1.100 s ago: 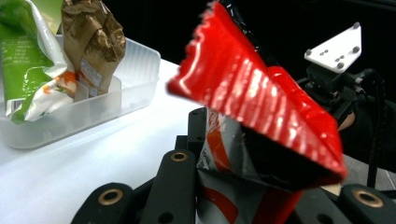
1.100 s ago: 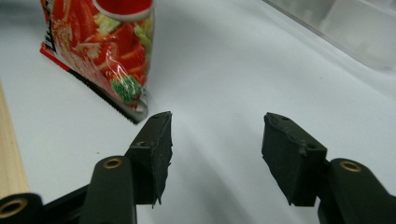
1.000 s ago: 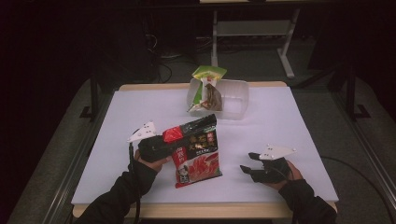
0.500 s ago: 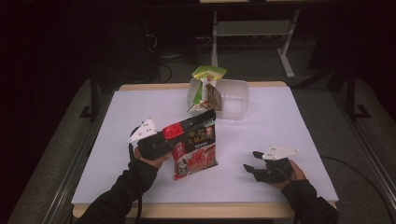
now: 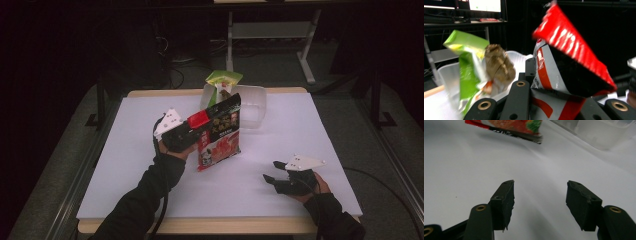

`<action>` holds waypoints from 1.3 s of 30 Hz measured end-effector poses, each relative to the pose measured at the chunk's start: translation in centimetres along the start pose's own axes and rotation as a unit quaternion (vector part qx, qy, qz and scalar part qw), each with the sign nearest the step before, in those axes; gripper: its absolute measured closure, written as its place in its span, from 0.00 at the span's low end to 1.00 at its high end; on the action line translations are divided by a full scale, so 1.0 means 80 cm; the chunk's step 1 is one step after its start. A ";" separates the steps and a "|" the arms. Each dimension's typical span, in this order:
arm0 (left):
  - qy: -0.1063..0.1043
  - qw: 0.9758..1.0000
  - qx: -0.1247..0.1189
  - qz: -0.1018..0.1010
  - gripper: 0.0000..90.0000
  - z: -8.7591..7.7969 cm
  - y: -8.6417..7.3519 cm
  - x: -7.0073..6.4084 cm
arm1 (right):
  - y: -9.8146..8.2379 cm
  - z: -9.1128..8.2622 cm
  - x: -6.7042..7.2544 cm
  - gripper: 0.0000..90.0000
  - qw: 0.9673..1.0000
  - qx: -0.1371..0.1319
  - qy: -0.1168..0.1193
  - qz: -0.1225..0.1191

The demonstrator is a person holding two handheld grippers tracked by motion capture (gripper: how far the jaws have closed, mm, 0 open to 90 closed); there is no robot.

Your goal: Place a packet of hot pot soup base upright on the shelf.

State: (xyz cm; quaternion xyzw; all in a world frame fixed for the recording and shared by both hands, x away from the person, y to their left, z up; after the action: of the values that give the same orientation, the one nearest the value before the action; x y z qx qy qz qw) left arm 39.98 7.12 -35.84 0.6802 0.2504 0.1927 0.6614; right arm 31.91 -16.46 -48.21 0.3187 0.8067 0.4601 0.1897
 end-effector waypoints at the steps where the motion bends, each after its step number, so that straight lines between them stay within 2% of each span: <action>1: 0.004 1.000 -0.001 0.007 0.91 0.006 0.002 -0.001 | 0.000 -0.001 -0.001 0.43 1.000 -0.001 0.000 0.003; 6: 0.022 1.000 -0.018 -0.003 0.90 0.037 0.015 0.004 | -0.001 -0.003 -0.003 0.43 1.000 -0.007 -0.001 0.009; 14: 0.059 0.998 -0.034 0.003 0.90 0.087 0.038 0.016 | 0.000 -0.004 -0.002 0.43 1.000 -0.009 0.002 0.009; 15: 0.067 0.997 -0.033 0.010 0.90 0.093 0.040 0.017 | -0.001 -0.005 -0.001 0.43 1.000 -0.008 0.003 0.008; 20: 0.086 0.996 -0.035 0.009 0.90 0.126 0.048 0.024 | -0.002 -0.005 -0.003 0.43 1.000 -0.012 0.005 0.013; 22: 0.093 0.995 -0.034 0.018 0.90 0.139 0.052 0.027 | -0.003 -0.005 -0.004 0.44 1.000 -0.010 0.004 0.014; 27: 0.107 0.994 -0.036 0.009 0.90 0.168 0.053 0.035 | -0.005 -0.005 -0.004 0.45 1.000 -0.011 0.006 0.017; 31: 0.132 0.990 -0.038 0.018 0.90 0.187 0.053 0.037 | -0.006 -0.002 0.000 0.46 1.000 -0.010 0.016 0.022; 35: 0.147 0.988 -0.041 0.023 0.90 0.202 0.054 0.041 | -0.007 0.000 0.007 0.46 1.000 -0.006 0.024 0.019; 39: 0.174 0.983 -0.051 0.025 0.90 0.210 0.056 0.044 | -0.010 0.001 0.011 0.46 0.999 -0.001 0.029 0.016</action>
State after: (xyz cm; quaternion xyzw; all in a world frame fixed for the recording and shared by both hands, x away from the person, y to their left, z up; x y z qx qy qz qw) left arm 53.13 -4.25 -32.49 0.6074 0.3347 0.3370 0.6368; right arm 31.04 -16.12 -48.97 0.3182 0.8062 0.4728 0.1589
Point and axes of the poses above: each handheld gripper's, and its own axes: z roughly forward along the jaws, y roughly out of its top, x roughly to its left, the point moved 8 cm from there along z, roughly forward along the jaws, and after that the axes turned 4 degrees about -x, right-handed, at the moved point
